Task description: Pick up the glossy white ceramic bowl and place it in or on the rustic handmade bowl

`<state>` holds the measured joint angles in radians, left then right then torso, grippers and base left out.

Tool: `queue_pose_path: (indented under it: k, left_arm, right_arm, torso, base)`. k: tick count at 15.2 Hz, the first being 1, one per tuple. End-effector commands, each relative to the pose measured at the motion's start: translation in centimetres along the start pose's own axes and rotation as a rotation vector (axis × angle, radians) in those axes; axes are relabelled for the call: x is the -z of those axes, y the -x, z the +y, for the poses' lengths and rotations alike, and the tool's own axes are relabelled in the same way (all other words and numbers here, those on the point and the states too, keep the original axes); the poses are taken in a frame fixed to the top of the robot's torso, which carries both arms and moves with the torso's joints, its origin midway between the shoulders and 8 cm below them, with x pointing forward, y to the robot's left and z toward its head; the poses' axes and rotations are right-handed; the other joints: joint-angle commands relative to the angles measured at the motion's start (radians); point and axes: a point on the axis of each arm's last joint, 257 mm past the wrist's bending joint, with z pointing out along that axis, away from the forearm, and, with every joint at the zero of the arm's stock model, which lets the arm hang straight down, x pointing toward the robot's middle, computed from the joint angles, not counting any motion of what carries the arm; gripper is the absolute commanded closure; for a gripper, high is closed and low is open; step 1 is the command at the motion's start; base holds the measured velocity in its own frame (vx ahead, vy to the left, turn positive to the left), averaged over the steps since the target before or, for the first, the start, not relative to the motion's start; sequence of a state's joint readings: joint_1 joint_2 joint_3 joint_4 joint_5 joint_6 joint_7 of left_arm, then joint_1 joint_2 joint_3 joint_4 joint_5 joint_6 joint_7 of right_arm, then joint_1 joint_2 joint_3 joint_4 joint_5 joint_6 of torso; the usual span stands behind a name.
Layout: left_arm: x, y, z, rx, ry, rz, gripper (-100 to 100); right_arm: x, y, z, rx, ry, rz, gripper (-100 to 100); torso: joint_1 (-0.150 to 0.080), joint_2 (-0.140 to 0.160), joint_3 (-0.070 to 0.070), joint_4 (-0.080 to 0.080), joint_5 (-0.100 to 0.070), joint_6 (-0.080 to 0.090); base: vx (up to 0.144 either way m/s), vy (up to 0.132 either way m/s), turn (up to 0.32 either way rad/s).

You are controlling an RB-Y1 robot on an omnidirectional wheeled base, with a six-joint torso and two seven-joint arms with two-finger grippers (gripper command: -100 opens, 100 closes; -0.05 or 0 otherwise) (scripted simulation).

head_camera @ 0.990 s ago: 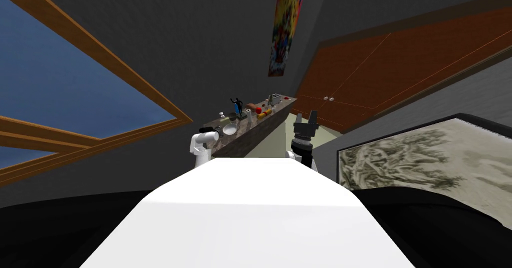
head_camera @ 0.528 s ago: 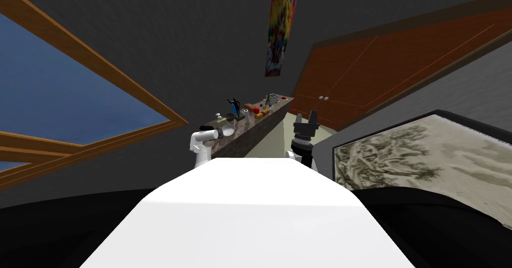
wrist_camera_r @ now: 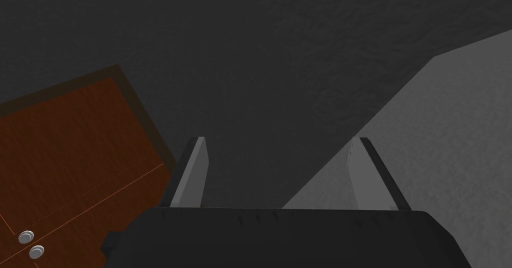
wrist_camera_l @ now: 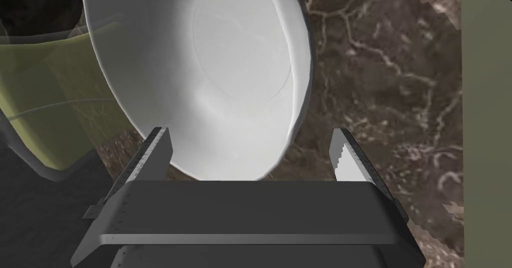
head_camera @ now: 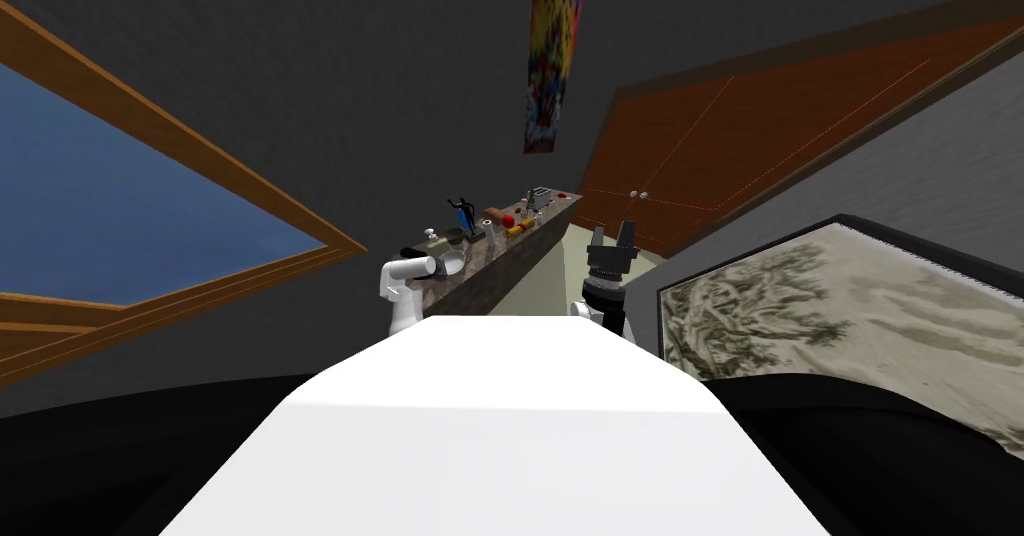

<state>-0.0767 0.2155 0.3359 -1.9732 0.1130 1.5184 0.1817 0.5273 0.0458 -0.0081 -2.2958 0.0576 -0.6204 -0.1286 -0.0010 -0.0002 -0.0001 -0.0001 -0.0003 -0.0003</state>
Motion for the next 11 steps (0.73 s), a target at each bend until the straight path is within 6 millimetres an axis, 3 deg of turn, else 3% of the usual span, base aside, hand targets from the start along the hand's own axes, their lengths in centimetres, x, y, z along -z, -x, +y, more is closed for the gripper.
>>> queue_pose_path:
  k: [1,11]
  left_arm:
    - [0.0,0.2,0.6,0.013,0.044,-0.007,-100]
    - [0.5,1.2,2.9,0.046,0.192,-0.037,-100]
  right_arm:
    - [0.0,0.0,0.0,0.0,0.0,0.0,0]
    - [0.0,0.0,0.0,0.0,0.0,0.0,0]
  torso:
    - [0.0,0.0,0.0,0.0,0.0,0.0]
    - [0.0,0.0,0.0,0.0,0.0,0.0]
  base:
    - [0.01,-0.01,-0.071]
    - [0.01,-0.011,-0.068]
